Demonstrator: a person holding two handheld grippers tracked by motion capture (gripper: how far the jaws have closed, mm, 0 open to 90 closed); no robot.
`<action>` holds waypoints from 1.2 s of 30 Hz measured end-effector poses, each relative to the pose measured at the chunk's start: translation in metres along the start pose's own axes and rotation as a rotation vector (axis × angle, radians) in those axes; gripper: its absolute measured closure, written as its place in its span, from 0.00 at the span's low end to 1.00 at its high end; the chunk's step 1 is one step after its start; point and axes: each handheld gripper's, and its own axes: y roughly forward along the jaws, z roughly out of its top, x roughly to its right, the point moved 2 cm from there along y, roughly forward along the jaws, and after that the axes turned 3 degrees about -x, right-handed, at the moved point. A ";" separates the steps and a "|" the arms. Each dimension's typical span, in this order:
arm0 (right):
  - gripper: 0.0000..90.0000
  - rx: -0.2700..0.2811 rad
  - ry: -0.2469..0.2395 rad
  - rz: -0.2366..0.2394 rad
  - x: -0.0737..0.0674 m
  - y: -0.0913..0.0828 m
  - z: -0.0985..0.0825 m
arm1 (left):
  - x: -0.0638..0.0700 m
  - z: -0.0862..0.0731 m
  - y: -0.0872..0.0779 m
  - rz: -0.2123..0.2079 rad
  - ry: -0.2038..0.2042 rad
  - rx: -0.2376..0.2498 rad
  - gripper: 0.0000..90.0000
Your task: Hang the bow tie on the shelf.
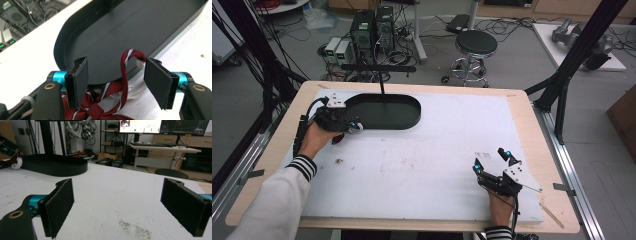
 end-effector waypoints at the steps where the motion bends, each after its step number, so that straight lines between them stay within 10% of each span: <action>1: 0.12 0.000 0.002 0.002 0.000 0.000 0.000 | 0.000 0.000 0.002 0.005 0.005 -0.021 0.43; 36: 0.12 0.007 0.004 -0.002 0.001 0.000 0.000 | 0.009 0.008 0.008 0.015 0.022 -0.097 0.98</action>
